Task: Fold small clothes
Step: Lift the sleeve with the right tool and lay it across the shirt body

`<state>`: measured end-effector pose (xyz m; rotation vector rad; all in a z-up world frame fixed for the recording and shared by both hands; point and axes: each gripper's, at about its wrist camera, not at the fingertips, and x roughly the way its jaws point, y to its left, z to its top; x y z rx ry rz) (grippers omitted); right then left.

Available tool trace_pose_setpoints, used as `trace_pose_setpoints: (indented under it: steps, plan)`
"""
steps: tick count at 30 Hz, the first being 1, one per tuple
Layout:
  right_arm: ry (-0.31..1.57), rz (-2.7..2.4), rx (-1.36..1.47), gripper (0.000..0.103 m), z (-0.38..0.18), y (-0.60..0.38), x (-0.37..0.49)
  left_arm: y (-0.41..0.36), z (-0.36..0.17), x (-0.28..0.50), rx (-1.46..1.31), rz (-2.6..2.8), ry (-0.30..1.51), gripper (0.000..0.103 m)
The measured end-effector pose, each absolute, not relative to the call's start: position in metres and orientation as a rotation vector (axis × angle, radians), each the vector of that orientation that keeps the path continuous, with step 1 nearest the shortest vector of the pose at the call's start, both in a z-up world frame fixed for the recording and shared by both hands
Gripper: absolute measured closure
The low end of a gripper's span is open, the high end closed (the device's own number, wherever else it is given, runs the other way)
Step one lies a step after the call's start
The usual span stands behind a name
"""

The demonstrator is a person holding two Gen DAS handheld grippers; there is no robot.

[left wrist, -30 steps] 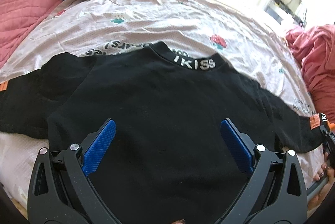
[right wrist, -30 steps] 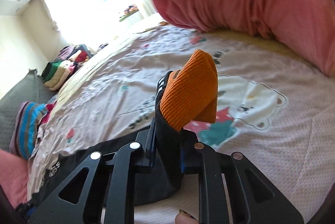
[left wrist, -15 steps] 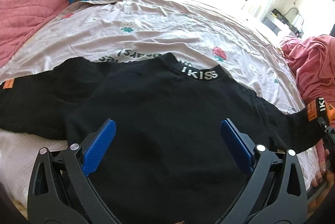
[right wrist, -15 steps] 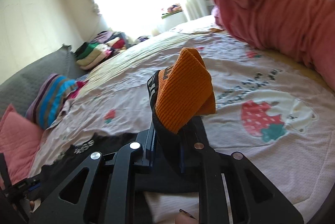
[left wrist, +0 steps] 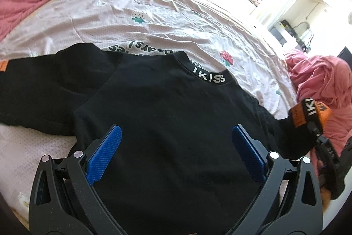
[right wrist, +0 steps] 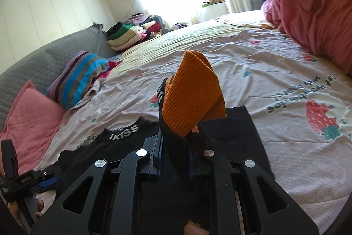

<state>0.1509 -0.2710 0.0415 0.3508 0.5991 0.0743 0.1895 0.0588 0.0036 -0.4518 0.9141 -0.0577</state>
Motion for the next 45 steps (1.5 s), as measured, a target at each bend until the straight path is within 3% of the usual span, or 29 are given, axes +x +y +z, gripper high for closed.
trace_pose_setpoints:
  steps: [22,25,27,38,45]
  plan:
    - [0.733,0.220,0.238,0.084,0.013,-0.165,0.187,0.088,-0.022,0.191,-0.671,-0.178,0.929,0.009]
    - [0.772,0.256,0.250,0.076,0.003,-0.155,0.191,0.089,-0.029,0.193,-0.705,-0.197,0.936,0.009]
    - [0.791,0.294,0.273,0.058,-0.002,-0.152,0.191,0.088,-0.034,0.195,-0.737,-0.222,0.939,0.009]
    - [0.762,0.301,0.316,0.058,0.011,-0.185,0.164,0.065,-0.050,0.201,-0.774,-0.309,0.951,0.010]
    - [0.762,0.254,0.356,0.058,0.011,-0.218,0.151,0.034,-0.048,0.206,-0.737,-0.379,0.958,0.042]
